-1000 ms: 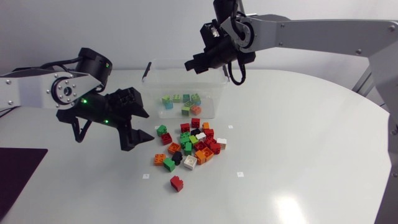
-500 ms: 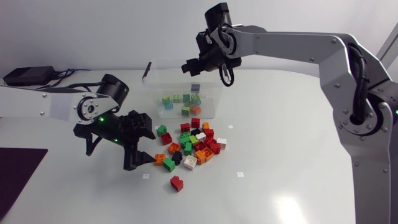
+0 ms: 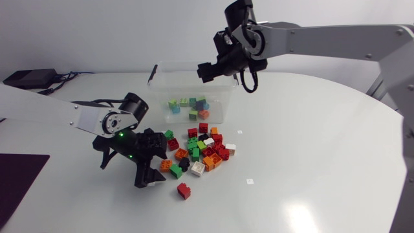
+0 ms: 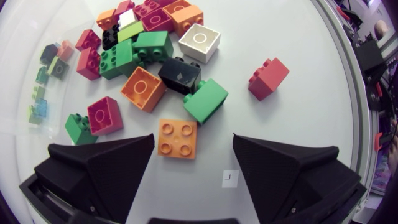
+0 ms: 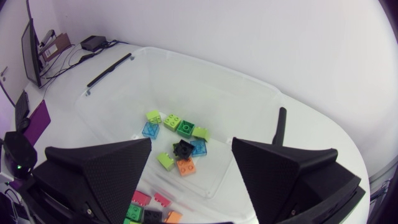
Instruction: Place the duplo bricks in the container
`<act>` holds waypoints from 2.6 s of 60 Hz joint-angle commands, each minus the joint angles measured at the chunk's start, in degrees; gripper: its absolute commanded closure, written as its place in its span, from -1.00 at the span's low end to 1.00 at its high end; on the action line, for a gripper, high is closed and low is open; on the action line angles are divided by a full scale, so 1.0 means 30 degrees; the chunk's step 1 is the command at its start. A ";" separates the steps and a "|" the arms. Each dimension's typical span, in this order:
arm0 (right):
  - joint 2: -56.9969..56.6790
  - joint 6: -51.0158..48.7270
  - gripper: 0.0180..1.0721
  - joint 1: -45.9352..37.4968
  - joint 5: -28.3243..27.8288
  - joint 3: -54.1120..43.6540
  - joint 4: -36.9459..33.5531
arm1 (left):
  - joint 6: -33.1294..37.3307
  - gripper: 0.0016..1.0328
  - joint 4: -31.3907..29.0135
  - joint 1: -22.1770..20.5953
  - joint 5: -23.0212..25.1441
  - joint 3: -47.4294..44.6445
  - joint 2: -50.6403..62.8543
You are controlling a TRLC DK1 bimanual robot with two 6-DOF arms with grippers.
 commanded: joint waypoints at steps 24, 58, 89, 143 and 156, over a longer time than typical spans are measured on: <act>-0.7484 -0.0115 -0.82 0.0167 0.0386 -1.0257 0.0993 | 0.0506 0.38 0.0186 -0.0192 -0.0107 0.0617 0.1281; -0.5784 0.3517 -0.82 0.0899 0.2173 -1.0813 -0.1936 | 0.0564 0.69 -0.0078 0.1449 -0.0078 0.0207 -0.2118; -0.2181 0.4982 -0.73 0.1163 0.2437 -0.8616 -0.4309 | -0.2775 0.69 0.0538 0.1859 0.0244 0.3401 -0.4169; -0.0218 0.5715 -0.61 0.0255 0.3169 -0.8616 -0.4661 | -0.8693 0.69 0.6836 0.1303 0.0215 0.7151 -0.1708; 0.0544 0.5803 -0.45 0.0431 0.3140 -0.8470 -0.4602 | -0.9602 0.69 0.7774 0.1215 -0.0254 0.8235 -0.0331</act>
